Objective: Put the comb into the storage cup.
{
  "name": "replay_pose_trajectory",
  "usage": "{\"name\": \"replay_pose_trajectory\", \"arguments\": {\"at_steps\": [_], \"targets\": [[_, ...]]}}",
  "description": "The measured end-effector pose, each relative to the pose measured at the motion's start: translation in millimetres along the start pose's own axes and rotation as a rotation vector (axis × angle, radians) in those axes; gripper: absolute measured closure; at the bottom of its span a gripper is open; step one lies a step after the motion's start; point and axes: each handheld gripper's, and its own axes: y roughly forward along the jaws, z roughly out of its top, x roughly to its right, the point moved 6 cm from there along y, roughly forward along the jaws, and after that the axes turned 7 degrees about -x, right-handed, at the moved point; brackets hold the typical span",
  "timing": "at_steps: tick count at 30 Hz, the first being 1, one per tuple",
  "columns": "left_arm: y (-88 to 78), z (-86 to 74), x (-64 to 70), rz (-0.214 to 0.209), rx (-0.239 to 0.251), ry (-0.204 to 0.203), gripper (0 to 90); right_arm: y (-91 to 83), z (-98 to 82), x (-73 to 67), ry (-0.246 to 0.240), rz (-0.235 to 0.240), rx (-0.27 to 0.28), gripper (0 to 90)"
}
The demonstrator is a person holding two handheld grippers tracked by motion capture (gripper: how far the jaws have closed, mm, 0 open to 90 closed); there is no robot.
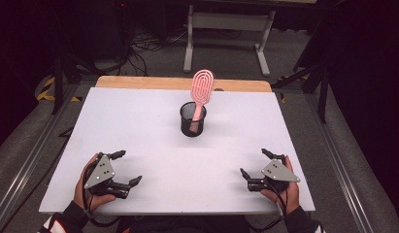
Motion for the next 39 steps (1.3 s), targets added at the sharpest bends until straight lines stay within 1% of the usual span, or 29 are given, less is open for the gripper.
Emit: {"name": "replay_pose_trajectory", "arguments": {"at_steps": [1, 3, 5, 8, 11, 19, 25, 27, 34, 39], "targets": [[0.2, -0.4, -0.4, 0.000, -0.001, -0.003, 4.9, -0.5, 0.3, 0.0, 0.001, -0.003, 0.002, 4.0], [0.3, -1.0, -0.1, 0.001, -0.003, 0.004, 4.9, -1.8, 1.2, 0.2, 0.000, -0.017, 0.009, 4.1], [-0.5, -1.2, 0.0, -0.003, 0.001, 0.004, 4.9, -2.7, 2.4, 1.1, 0.008, -0.022, 0.014, 4.2], [-1.5, -0.6, 0.0, -0.001, 0.006, 0.005, 4.9, -3.2, 2.3, 1.1, 0.014, -0.034, 0.010, 4.2], [-1.7, -0.2, -0.3, -0.002, 0.008, 0.008, 4.9, -4.0, 3.3, -1.0, 0.003, -0.038, 0.011, 4.2], [-0.2, -0.3, -1.5, -0.001, 0.002, 0.007, 4.9, -3.8, 3.7, -1.7, 0.007, -0.034, 0.015, 4.2], [-0.7, 0.5, -3.5, 0.005, 0.010, 0.000, 4.8, -4.7, 5.5, -2.4, 0.009, -0.031, 0.024, 4.2], [-1.2, 0.3, -5.3, 0.009, 0.010, -0.007, 4.9, -3.6, 5.2, -3.5, 0.007, -0.029, 0.020, 4.2], [-1.2, 1.2, -7.5, 0.015, 0.011, -0.008, 4.8, -2.8, 4.4, -4.6, 0.000, -0.024, 0.018, 4.2], [1.4, 0.8, -7.6, 0.015, 0.004, -0.010, 4.9, -4.0, 4.2, -3.7, 0.009, -0.023, 0.022, 4.3]]}}
